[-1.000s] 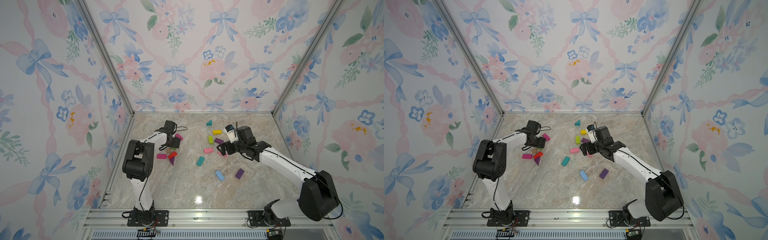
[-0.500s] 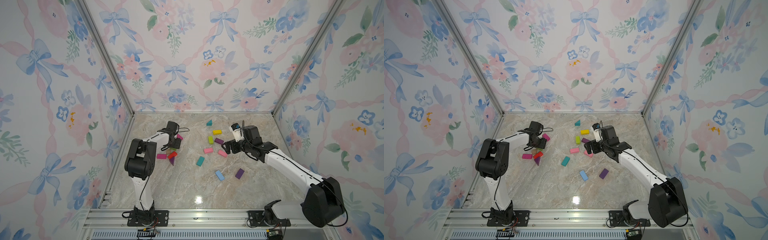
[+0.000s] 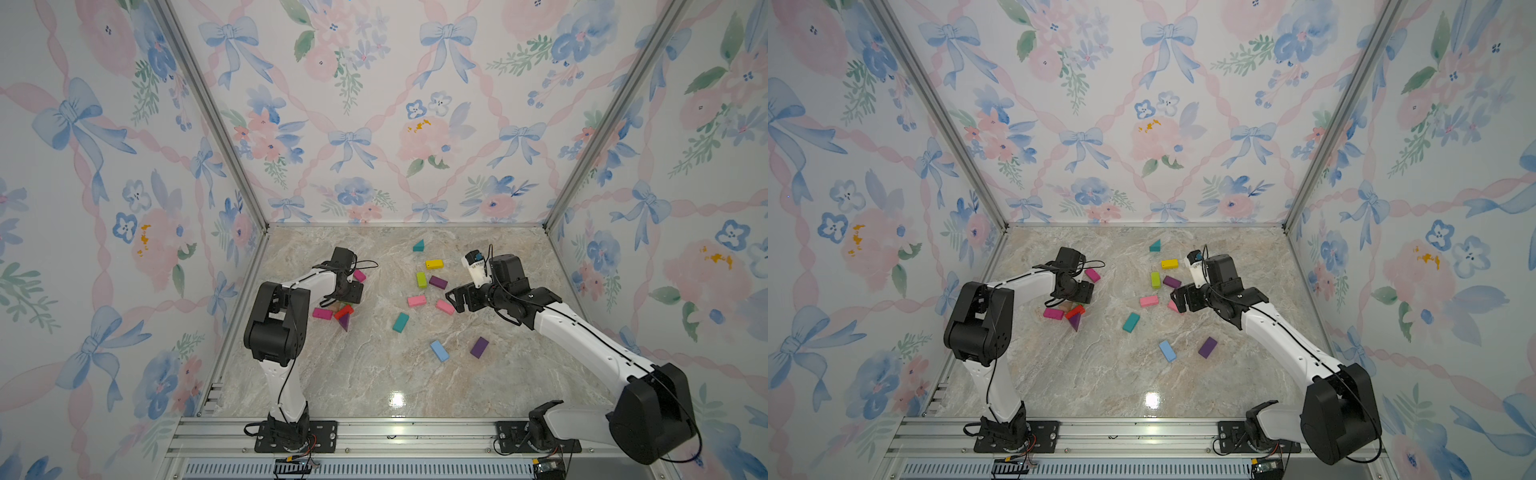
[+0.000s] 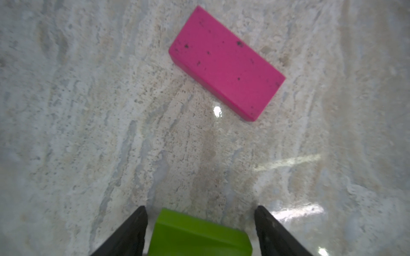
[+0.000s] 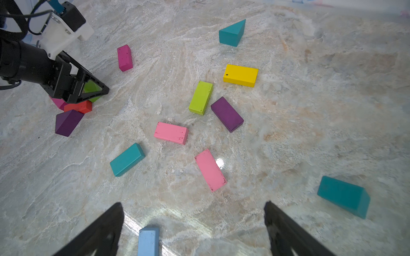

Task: Assemble a piece of candy with building blocks
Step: Move the building block to the center of the board.

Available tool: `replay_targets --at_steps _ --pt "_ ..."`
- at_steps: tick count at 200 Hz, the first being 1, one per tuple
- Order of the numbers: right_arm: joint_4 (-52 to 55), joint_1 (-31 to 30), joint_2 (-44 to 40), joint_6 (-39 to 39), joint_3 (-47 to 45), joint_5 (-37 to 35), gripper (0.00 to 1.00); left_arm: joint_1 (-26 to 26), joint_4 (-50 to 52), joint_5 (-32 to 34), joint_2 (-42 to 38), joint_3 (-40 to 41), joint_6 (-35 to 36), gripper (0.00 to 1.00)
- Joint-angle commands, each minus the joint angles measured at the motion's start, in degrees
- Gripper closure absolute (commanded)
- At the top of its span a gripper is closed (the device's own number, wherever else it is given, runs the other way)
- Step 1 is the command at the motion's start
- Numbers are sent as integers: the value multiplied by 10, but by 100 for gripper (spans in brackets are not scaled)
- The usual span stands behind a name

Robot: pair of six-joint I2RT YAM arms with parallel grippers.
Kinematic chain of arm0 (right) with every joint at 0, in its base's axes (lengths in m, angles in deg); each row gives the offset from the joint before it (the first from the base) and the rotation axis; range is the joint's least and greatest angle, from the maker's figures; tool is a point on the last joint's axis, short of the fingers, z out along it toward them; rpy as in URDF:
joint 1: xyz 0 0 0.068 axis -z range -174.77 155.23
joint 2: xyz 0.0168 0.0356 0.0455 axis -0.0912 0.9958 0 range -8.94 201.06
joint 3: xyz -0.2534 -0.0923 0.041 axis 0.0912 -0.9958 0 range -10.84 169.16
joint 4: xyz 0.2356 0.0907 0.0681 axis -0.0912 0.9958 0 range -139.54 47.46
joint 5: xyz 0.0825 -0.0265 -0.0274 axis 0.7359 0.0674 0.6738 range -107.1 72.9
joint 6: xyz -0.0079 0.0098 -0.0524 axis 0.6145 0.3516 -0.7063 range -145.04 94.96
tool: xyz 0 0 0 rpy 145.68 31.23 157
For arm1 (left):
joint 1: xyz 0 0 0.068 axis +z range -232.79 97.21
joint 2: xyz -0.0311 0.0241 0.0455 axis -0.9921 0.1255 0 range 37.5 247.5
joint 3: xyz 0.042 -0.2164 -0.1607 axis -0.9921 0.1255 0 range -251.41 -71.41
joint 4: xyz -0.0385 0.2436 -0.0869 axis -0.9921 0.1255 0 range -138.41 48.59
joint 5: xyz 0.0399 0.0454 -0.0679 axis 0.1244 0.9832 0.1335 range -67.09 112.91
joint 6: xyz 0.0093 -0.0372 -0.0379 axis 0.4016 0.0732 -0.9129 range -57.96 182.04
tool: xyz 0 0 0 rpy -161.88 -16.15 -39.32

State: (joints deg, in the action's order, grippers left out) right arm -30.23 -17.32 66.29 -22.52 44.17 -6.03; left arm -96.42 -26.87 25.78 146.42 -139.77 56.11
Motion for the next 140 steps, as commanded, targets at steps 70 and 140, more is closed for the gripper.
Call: replay_targets --at_steps 70,140 --pt "18 -5 3 -13 -1 19 1 -14 31 5 -28 43 3 45" --pt "0 -18 9 18 -8 17 1 -113 31 -1 -6 -7 -94 58"
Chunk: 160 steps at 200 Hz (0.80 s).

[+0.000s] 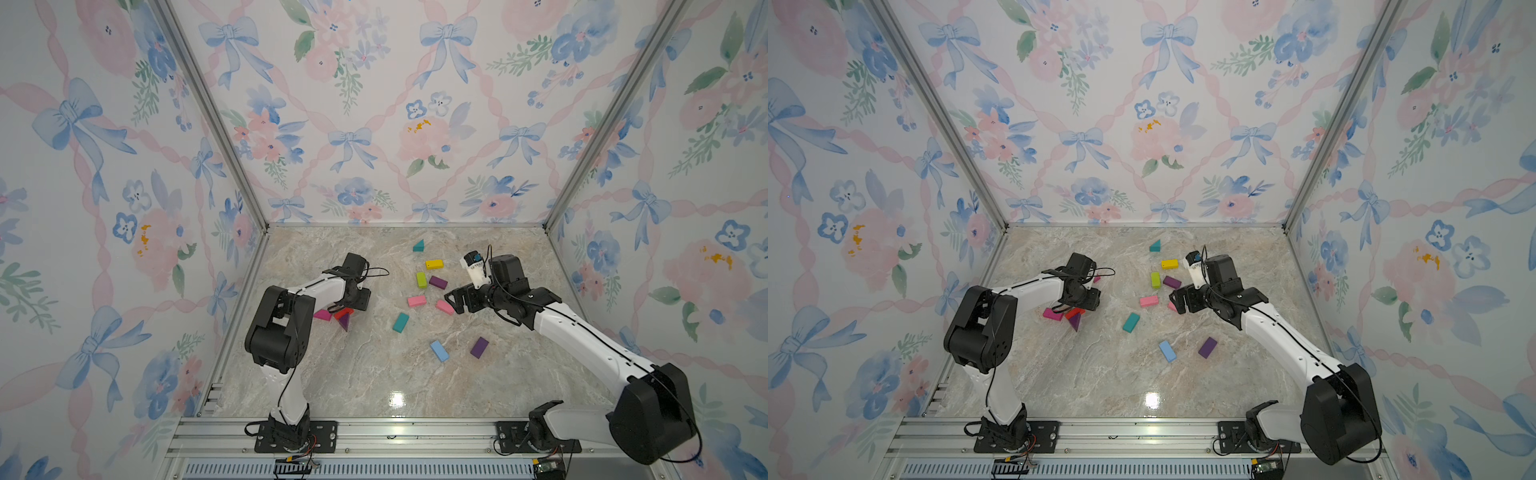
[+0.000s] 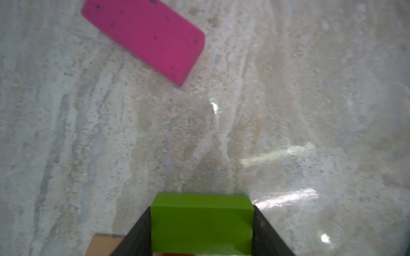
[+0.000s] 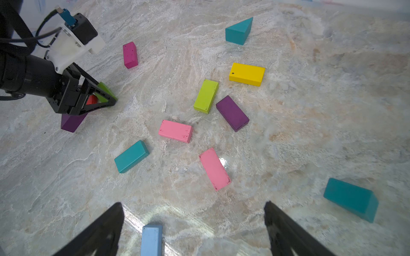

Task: Assemble a piece of candy with building blocks
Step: Move the building block to the center of the board.

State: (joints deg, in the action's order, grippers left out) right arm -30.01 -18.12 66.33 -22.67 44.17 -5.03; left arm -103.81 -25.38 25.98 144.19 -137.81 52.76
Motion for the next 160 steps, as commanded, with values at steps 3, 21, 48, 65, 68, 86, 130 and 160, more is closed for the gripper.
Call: replay_targets --at_steps 3,21,48,65,68,86,130,160 --pt "-3 -10 10 24 -8 7 1 -42 16 -4 20 -30 -66 58" --pt "-9 -16 24 37 -5 5 1 -58 15 0 44 -44 -89 55" --pt "-3 -20 42 47 3 -1 1 -65 14 2 71 -56 -112 54" --pt "-2 -21 44 49 4 -5 1 -65 12 5 76 -55 -116 48" --pt "-2 -22 43 49 4 -4 1 -65 12 5 75 -55 -116 46" --pt "0 -21 41 48 4 -5 1 -65 12 4 71 -58 -112 32" --pt "20 -23 25 39 5 -6 1 -30 19 -4 43 -99 -65 20" --pt "25 -23 17 34 -5 -6 1 -7 63 28 75 -181 10 20"
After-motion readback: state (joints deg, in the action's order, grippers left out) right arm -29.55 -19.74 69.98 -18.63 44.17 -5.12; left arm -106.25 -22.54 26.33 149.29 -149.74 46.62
